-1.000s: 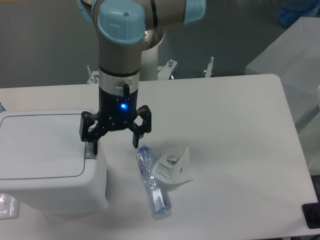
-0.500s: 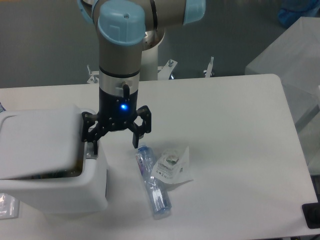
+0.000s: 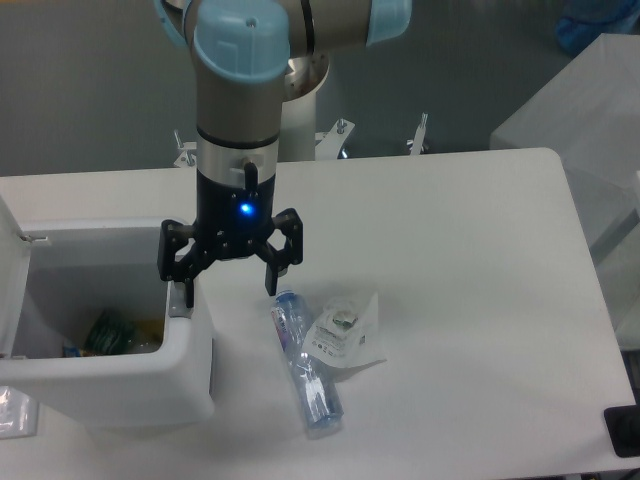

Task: Open the trash can
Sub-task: 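Lift the gripper to flip the trash can lid open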

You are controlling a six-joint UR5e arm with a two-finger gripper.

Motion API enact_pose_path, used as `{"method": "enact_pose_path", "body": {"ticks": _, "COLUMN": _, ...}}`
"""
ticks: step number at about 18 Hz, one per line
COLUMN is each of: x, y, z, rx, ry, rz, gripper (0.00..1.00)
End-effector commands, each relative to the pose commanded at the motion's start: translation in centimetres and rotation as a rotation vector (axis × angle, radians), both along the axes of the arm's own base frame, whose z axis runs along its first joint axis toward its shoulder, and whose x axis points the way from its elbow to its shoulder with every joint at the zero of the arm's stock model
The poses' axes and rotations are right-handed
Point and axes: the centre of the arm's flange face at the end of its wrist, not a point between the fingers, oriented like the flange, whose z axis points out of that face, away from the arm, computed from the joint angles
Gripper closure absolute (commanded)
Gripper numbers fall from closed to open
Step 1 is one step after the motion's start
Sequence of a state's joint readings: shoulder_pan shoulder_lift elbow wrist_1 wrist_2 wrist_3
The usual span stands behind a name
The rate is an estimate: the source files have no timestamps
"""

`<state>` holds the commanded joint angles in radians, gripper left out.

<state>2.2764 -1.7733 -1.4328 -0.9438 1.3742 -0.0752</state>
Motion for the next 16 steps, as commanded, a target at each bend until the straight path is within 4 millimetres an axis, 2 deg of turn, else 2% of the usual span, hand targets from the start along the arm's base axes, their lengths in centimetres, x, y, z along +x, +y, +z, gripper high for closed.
{"method": "enact_pose_path", "body": {"ticks": 5, "x": -3.9, "y": -2.4, "z": 0.7, "rx": -0.117, "ry": 0.189, "rz": 0.107, "gripper": 0.00}}
{"method": "enact_pose_path", "body": {"ticks": 9, "x": -6.8, "y": -4.4, "z": 0.8, "rx": -0.202, "ry": 0.276, "rz": 0.036, "gripper": 0.00}}
{"method": "enact_pose_path", "body": {"ticks": 11, "x": -7.3, "y": -5.4, "z": 0.5, "rx": -0.256, "ry": 0.298, "rz": -0.001, "gripper": 0.00}}
{"method": "enact_pose_path", "body": {"ticks": 13, "x": -8.7, "y": -7.5, "z": 0.4, "rx": -0.302, "ry": 0.282, "rz": -0.009, "gripper": 0.00}}
{"method": "enact_pose_path", "body": {"ticks": 16, "x": -9.7, "y": -9.4, "z": 0.8, "rx": -0.349, "ry": 0.293, "rz": -0.065, "gripper": 0.00}}
